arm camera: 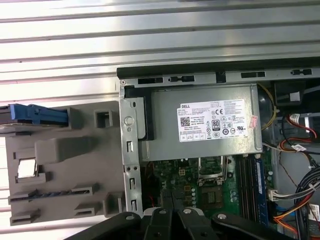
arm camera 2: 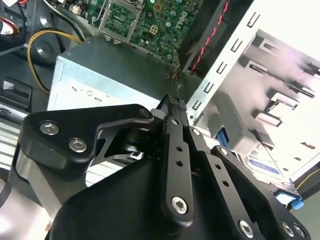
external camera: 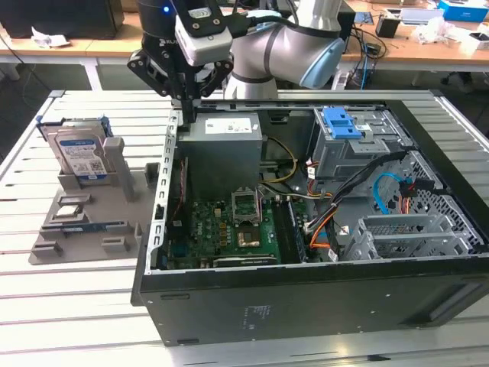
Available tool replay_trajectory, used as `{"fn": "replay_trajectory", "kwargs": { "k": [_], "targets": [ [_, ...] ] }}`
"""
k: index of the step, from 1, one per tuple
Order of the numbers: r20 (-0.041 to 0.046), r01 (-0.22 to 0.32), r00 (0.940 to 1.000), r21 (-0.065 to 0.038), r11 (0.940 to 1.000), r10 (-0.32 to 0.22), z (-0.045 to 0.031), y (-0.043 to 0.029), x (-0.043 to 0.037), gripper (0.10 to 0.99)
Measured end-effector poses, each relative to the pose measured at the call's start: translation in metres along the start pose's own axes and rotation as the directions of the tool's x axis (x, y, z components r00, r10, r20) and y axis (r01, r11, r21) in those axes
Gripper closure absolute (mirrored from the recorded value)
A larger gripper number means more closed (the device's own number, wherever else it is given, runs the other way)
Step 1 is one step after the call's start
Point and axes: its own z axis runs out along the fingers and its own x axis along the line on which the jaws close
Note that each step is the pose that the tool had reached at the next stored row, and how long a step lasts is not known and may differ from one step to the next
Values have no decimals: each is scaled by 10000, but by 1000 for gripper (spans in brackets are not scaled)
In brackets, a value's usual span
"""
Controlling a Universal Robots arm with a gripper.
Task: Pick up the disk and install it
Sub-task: 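Reach for the disk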
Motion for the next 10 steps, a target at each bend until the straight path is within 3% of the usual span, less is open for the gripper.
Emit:
{"fn": "replay_trajectory", "kwargs": {
  "k": [7, 10],
  "targets": [
    [0, 0, 10000, 0, 10000, 0, -5, -14, 187, 980],
    [0, 0, 10000, 0, 10000, 0, -9, -25, 333, 980]
  ]
}}
